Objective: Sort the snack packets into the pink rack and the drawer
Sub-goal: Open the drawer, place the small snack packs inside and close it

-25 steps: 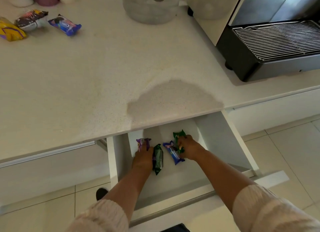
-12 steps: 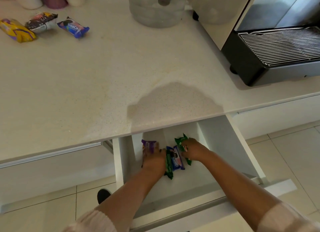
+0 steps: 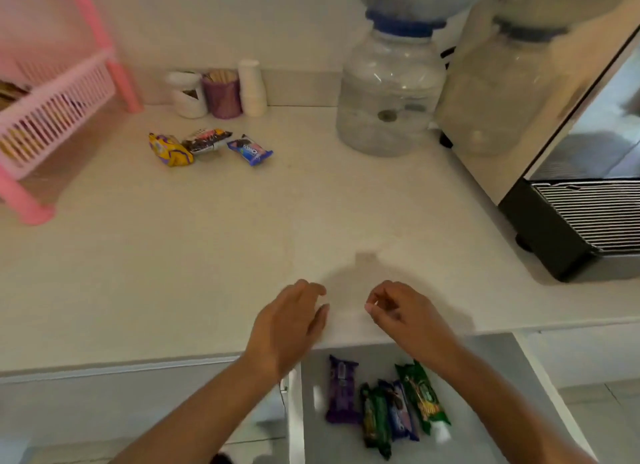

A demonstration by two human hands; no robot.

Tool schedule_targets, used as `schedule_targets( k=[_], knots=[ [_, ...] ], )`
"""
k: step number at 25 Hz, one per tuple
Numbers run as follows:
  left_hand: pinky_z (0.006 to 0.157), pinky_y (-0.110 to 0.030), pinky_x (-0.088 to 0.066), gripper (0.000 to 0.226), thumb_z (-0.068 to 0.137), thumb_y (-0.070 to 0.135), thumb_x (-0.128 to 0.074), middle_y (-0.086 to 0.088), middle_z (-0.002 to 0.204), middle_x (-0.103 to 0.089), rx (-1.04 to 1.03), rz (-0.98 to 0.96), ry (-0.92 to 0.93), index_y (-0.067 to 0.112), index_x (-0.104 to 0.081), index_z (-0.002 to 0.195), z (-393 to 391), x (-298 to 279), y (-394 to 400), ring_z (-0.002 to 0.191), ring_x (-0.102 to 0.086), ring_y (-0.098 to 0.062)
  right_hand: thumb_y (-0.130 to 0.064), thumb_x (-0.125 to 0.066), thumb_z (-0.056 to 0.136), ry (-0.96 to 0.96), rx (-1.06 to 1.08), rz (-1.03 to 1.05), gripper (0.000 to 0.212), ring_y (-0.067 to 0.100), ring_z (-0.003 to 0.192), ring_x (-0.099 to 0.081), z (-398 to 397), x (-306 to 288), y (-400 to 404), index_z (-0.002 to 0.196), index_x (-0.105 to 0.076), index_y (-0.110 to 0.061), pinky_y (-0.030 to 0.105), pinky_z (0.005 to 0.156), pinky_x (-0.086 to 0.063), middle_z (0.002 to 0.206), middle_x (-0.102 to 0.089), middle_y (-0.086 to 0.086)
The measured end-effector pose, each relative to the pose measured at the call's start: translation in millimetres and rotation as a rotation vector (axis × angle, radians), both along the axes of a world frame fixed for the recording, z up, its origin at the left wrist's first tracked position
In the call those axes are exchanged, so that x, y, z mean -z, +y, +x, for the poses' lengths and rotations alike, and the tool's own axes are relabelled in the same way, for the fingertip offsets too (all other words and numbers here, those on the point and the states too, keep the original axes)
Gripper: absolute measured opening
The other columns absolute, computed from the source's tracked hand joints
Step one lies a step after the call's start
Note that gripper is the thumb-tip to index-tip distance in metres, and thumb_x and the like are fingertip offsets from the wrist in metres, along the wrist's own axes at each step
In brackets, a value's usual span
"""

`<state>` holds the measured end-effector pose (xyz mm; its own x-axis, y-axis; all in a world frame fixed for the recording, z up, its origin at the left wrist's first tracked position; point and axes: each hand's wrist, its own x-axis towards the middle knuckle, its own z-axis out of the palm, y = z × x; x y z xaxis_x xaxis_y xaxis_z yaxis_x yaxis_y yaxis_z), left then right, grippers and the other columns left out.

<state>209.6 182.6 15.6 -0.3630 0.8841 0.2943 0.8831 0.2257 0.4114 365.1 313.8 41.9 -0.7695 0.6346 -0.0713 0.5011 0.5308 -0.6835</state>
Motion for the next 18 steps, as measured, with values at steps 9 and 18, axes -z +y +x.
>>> schedule_targets(
  k=[9,18],
  knots=[
    [0.088,-0.047,-0.045,0.074,0.076,0.034,-0.071,-0.010,0.136,-0.043,-0.505,0.063,-0.047,0.014,-0.035,0.137,-169.4,12.2,-43.1,0.119,-0.050,-0.028,-0.064,-0.052,0.077,-0.025,-0.170,0.301,0.061,0.013,0.136,-0.022,-143.9,44.7,-20.3,0.129,-0.040,-0.034,0.034,0.115,-0.003,0.144,-0.033,-0.007],
    [0.110,-0.053,-0.030,0.097,0.077,0.035,-0.071,-0.010,0.155,-0.012,-0.483,0.117,-0.187,0.020,-0.006,0.148,-264.9,18.6,-3.9,0.143,-0.015,-0.023,-0.067,-0.050,0.076,0.013,0.114,0.336,0.084,0.024,0.138,-0.021,-279.6,53.7,17.0,0.143,-0.022,-0.025,0.037,0.115,-0.016,0.150,-0.026,0.007]
  ],
)
